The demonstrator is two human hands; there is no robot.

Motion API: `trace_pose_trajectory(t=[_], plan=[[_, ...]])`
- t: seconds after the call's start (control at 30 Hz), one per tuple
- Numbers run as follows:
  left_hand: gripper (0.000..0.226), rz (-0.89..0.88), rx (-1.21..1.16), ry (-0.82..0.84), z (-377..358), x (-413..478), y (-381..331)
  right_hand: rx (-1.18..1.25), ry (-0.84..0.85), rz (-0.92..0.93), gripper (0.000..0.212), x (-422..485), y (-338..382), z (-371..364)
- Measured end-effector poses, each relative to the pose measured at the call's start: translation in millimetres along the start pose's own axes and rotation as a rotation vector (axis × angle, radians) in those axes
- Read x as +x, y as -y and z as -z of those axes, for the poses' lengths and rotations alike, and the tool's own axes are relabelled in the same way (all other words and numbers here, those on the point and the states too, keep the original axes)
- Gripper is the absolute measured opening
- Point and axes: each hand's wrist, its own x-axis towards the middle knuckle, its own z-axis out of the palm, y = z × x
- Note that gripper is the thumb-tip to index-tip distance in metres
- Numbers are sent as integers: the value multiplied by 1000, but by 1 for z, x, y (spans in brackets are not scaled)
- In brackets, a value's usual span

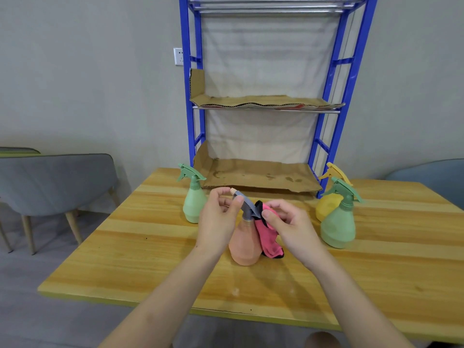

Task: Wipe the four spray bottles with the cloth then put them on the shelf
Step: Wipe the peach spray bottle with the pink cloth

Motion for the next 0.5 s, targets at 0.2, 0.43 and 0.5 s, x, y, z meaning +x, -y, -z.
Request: trace_pose_trajectory(t=[0.2,0.43,0.5], plan=[[49,24,-2,131,-3,7,-2,-10,-102,10,17,-2,-1,-9],[26,-3,-55,293,6,16,-2,0,-453,31,11,8,-5,-7],[25,-40,-49,319,7,19,2,-21,-507,48,10,11,-2,-15]])
